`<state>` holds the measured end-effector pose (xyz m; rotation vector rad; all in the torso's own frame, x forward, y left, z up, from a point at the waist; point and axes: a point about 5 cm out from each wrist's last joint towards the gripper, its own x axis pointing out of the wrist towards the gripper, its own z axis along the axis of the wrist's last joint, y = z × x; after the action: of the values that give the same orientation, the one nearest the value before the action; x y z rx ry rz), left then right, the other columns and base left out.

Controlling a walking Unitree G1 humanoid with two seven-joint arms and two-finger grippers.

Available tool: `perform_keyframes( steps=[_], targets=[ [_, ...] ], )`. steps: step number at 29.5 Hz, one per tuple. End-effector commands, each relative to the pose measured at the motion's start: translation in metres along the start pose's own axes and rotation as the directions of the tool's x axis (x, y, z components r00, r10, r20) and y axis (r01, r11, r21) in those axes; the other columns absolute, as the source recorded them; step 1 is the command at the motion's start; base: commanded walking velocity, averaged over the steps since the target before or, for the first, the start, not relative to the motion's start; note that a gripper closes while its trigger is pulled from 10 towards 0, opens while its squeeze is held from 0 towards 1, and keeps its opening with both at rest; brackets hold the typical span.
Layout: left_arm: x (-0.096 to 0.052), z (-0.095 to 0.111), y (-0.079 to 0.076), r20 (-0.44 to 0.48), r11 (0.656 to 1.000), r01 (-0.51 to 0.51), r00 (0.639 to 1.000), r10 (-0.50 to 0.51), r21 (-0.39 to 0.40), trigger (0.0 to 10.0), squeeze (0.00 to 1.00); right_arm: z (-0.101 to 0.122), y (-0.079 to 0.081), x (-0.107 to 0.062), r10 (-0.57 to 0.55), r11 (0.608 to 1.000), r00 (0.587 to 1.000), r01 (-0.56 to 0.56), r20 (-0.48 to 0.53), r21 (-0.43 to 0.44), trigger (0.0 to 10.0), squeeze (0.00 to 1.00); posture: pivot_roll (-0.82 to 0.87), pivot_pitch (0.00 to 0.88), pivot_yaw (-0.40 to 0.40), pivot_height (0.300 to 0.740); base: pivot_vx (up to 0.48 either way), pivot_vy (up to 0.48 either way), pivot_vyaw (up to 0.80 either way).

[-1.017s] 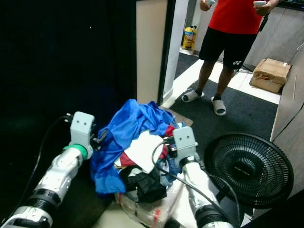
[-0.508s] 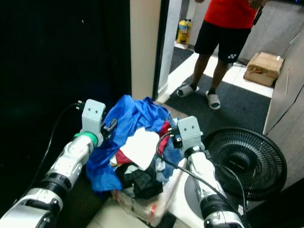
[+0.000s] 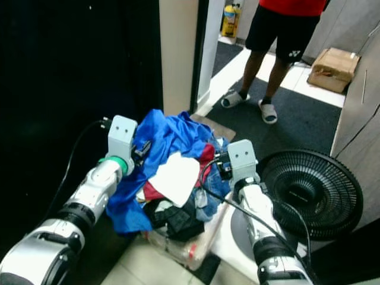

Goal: Clothes washing

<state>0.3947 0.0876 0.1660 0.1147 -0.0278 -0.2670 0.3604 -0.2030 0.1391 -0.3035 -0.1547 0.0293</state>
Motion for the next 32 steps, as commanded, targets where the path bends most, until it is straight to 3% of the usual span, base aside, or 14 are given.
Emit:
perform_keyframes(
  steps=[1, 10, 13, 14, 18, 20, 21, 23, 27, 30, 32],
  targets=[
    [0.0, -0.004, -0.001, -0.018, 1.0, 0.003, 1.0, -0.003, 0.001, 10.0, 0.0, -0.007, -0.007, -0.002, -0.05, 0.999, 0.998, 0.049, -0.042, -0.009, 10.0, 0.0, -0.11, 0.196, 0.079, 0.74, 0.0, 0.0, 0.0],
    [-0.001, -0.006, -0.003, -0.014, 0.999, 0.032, 0.999, -0.031, 0.004, 10.0, 0.0, -0.013, -0.015, -0.005, -0.02, 0.999, 0.997, 0.018, -0.073, -0.035, 10.0, 0.0, -0.1, 0.201, 0.08, 0.74, 0.0, 0.0, 0.0],
    [-0.003, -0.009, 0.0, -0.021, 1.0, 0.026, 0.999, -0.026, 0.003, 10.0, 0.0, -0.004, -0.04, -0.001, -0.104, 0.993, 0.993, 0.107, -0.053, 0.043, 10.0, 0.0, -0.09, 0.198, 0.075, 0.74, 0.0, 0.0, 0.0],
    [-0.003, -0.01, 0.001, -0.021, 1.0, 0.024, 1.0, -0.024, 0.002, 10.0, 0.0, -0.001, -0.051, -0.001, -0.132, 0.99, 0.99, 0.134, -0.049, 0.037, 10.0, 0.0, -0.09, 0.196, 0.074, 0.74, 0.0, 0.0, 0.0],
    [-0.003, -0.009, 0.0, -0.017, 1.0, 0.022, 1.0, -0.022, -0.002, 10.0, 0.0, -0.005, -0.069, -0.005, -0.173, 0.985, 0.982, 0.174, -0.076, 0.001, 10.0, 0.0, -0.09, 0.194, 0.071, 0.74, 0.0, 0.0, 0.0],
    [-0.003, -0.008, 0.0, -0.013, 1.0, 0.024, 1.0, -0.024, -0.005, 10.0, 0.0, -0.02, -0.067, -0.011, -0.142, 0.99, 0.978, 0.143, -0.155, -0.006, 10.0, 0.0, -0.09, 0.195, 0.072, 0.74, 0.0, 0.0, 0.0],
    [-0.003, -0.008, -0.001, -0.01, 1.0, 0.026, 1.0, -0.026, -0.007, 10.0, 0.0, -0.03, -0.058, -0.016, -0.101, 0.995, 0.975, 0.101, -0.195, -0.009, 10.0, 0.0, -0.08, 0.194, 0.072, 0.74, 0.0, 0.0, 0.0],
    [-0.003, -0.008, -0.001, -0.01, 1.0, 0.026, 1.0, -0.026, -0.007, 10.0, 0.0, -0.03, -0.058, -0.016, -0.101, 0.995, 0.975, 0.101, -0.195, -0.009, 10.0, 0.0, -0.08, 0.194, 0.072, 0.74, 0.0, 0.0, 0.0],
    [-0.003, -0.008, 0.0, -0.006, 1.0, 0.028, 1.0, -0.028, -0.008, 10.0, 0.0, -0.042, -0.014, -0.021, 0.056, 0.997, 0.975, -0.044, -0.215, 0.06, 10.0, 0.0, -0.08, 0.194, 0.075, 0.74, 0.0, 0.0, 0.0],
    [-0.003, -0.008, 0.001, -0.006, 1.0, 0.026, 1.0, -0.026, -0.008, 10.0, 0.0, -0.039, -0.002, -0.019, 0.081, 0.994, 0.978, -0.065, -0.194, 0.088, 10.0, 0.0, -0.08, 0.193, 0.076, 0.74, 0.0, 0.0, 0.0],
    [-0.003, -0.008, 0.002, -0.005, 1.0, 0.025, 1.0, -0.025, -0.009, 10.0, 0.0, -0.029, 0.017, -0.012, 0.115, 0.985, 0.982, -0.094, -0.148, 0.142, 10.0, 0.0, -0.08, 0.189, 0.075, 0.74, 0.0, 0.0, 0.0]
  ],
)
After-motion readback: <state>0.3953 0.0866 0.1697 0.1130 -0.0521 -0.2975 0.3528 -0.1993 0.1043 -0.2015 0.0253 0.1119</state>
